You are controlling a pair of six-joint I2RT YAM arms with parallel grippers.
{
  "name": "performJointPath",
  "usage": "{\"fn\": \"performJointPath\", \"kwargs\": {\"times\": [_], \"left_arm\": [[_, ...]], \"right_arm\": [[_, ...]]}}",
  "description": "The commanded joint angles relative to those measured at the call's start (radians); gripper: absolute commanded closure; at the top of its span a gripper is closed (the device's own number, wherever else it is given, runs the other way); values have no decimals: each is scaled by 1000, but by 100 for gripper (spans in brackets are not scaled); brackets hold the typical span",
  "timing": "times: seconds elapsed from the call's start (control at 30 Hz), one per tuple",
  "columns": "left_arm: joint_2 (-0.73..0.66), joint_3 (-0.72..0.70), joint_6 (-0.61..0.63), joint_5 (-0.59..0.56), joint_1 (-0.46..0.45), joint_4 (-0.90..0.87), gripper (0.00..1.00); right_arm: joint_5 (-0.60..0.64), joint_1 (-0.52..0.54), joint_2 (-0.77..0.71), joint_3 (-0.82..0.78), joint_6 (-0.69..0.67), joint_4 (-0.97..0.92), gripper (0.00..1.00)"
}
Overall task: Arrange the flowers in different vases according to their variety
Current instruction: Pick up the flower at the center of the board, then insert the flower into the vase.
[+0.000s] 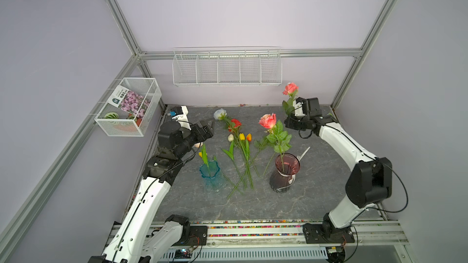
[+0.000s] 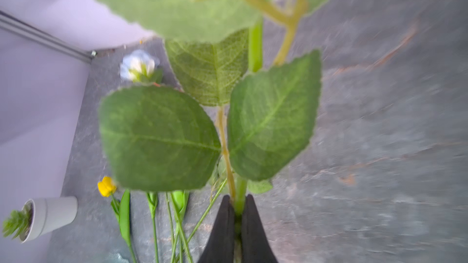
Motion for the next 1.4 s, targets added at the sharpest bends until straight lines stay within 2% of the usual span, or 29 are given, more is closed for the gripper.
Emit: {"fn": "performJointPath", "kwargs": {"times": [0.0, 0.2, 0.4, 0.63, 0.83, 1.0, 1.2, 1.37], "left_arm": [[15, 29, 23, 57, 3, 5, 0], [32, 28, 28, 102, 2, 17, 0], [45, 19, 31, 101, -1, 35, 0], [111, 43, 27, 90, -5, 45, 0], [169, 91, 22, 48, -12, 48, 0], [210, 183, 20, -9, -21, 42, 0], [214, 271, 46, -114, -50, 43, 0], [243, 335, 65, -152, -53, 22, 0]], "right_arm": [[126, -1, -103, 18, -70, -30, 100], [226, -3, -264, 85, -141, -105, 100], [224, 20, -418, 137, -203, -178, 100], [290, 165, -485, 244, -271, -320, 100], [321, 214, -549, 224, -284, -301, 100], [363, 221, -596, 231, -290, -255, 100], [302, 221, -602, 291, -264, -297, 100], [235, 222, -626, 288, -233, -316, 100]]}}
